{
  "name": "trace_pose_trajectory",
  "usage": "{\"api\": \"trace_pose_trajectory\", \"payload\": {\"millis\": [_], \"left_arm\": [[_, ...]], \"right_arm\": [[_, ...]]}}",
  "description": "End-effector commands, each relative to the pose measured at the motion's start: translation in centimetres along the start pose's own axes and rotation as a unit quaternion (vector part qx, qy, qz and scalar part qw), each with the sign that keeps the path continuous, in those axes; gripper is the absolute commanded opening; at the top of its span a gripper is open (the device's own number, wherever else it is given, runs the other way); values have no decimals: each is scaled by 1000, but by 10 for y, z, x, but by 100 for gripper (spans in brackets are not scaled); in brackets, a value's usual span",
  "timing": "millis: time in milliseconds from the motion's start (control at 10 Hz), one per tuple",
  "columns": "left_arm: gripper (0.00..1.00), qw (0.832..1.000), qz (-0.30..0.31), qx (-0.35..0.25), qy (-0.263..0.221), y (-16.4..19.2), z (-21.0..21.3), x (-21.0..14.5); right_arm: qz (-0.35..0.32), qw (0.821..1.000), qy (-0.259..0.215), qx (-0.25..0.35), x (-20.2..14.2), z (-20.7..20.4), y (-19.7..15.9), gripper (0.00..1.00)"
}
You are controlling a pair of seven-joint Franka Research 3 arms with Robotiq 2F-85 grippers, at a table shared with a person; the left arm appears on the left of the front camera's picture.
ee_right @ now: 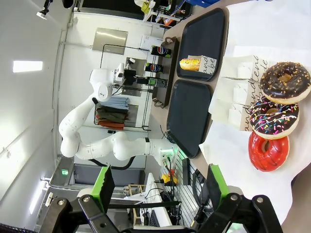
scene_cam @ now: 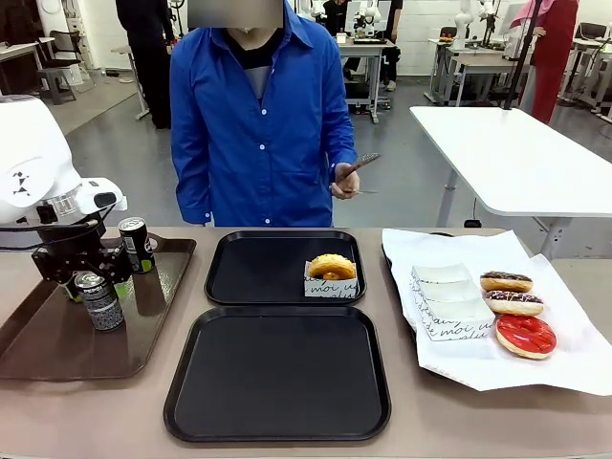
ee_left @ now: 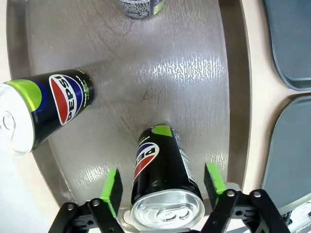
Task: Set up donuts and drinks on trays.
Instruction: Pick up one Pepsi coke and place it on the Flat Tray.
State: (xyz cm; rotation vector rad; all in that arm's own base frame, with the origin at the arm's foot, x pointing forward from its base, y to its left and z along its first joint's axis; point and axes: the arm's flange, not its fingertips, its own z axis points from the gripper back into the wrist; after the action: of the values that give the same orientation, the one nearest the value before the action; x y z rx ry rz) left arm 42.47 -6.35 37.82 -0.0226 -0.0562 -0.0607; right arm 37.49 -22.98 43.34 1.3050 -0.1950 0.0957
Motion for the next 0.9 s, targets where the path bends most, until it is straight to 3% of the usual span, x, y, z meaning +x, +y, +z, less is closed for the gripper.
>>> {"api": "trace_pose_trajectory", "payload": {"millis": [0,100,200,500,800], "left_arm": [[0,1000,-10,3,-5,0,-1,3],[42,1000,-7,5,-3,0,-1,2],[0,1000,-4,5,1,0,-2,3],[2,1000,3,13,9,-2,0,2],[0,1000,12,23,-1,-11,40,-23]], "right_arm": [[-1,1000,1,0,0,-1,0,100],[-1,1000,1,0,0,-1,0,100],[-1,1000,1,0,0,-1,0,100],[-1,1000,1,0,0,-1,0,100],[-1,1000,1,0,0,-1,0,100]]}}
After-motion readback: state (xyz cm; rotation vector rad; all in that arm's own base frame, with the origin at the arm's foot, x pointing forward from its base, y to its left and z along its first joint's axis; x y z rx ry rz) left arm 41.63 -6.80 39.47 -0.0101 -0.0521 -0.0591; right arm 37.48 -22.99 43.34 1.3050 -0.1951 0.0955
